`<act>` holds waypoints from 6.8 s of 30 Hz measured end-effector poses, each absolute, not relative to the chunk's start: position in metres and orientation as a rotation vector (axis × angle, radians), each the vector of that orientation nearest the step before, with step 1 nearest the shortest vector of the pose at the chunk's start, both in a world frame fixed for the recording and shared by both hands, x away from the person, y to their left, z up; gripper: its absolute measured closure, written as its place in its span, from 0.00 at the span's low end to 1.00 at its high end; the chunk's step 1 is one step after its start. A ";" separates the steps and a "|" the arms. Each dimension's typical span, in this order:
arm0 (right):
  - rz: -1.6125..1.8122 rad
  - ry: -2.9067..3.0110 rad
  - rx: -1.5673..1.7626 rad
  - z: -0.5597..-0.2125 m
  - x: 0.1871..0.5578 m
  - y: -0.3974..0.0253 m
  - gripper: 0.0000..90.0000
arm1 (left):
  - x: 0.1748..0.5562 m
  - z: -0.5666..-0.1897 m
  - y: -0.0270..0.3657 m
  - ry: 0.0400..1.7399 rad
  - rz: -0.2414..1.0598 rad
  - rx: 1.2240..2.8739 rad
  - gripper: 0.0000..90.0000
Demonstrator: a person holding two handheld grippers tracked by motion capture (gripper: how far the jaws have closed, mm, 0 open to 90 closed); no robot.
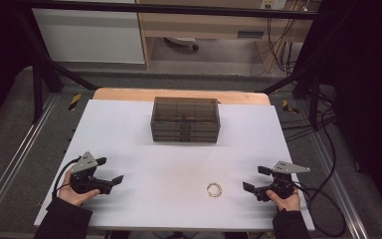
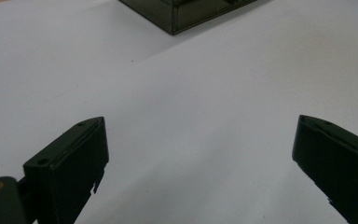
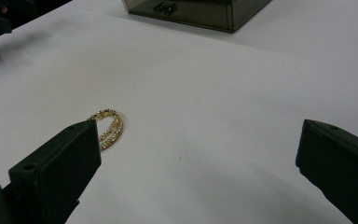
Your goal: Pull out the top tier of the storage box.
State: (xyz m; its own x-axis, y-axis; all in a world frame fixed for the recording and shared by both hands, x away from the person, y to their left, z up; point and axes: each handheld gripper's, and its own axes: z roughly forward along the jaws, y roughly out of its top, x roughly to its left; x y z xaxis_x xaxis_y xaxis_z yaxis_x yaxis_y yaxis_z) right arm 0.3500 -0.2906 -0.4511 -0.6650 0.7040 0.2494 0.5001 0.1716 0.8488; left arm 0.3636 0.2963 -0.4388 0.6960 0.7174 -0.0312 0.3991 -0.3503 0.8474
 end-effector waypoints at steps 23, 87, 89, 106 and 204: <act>1.480 2.248 1.169 -0.452 0.350 -0.290 0.01 | 0.368 -0.427 0.277 0.760 0.537 2.079 0.04; 1.461 2.257 1.160 -0.453 0.350 -0.289 0.01 | 0.380 -0.410 0.181 0.287 0.998 2.357 0.05; 1.464 2.256 1.161 -0.452 0.350 -0.289 0.01 | 0.381 -0.410 0.177 0.272 1.008 2.354 0.05; 1.460 2.258 1.158 -0.452 0.350 -0.290 0.01 | 0.389 -0.411 0.150 0.165 1.143 2.357 0.06; 1.466 2.260 1.152 -0.453 0.351 -0.290 0.01 | 0.443 -0.449 0.068 -0.341 1.739 2.199 0.63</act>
State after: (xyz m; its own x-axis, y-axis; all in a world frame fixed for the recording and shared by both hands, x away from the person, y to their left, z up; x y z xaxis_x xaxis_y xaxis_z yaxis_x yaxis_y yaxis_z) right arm 0.3507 -0.2896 -0.4525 -0.6717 0.7051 0.2272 0.4949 0.1988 0.8459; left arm 0.4428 0.0682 -0.4490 0.2323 0.0087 0.9726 -0.3752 -0.9218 0.0978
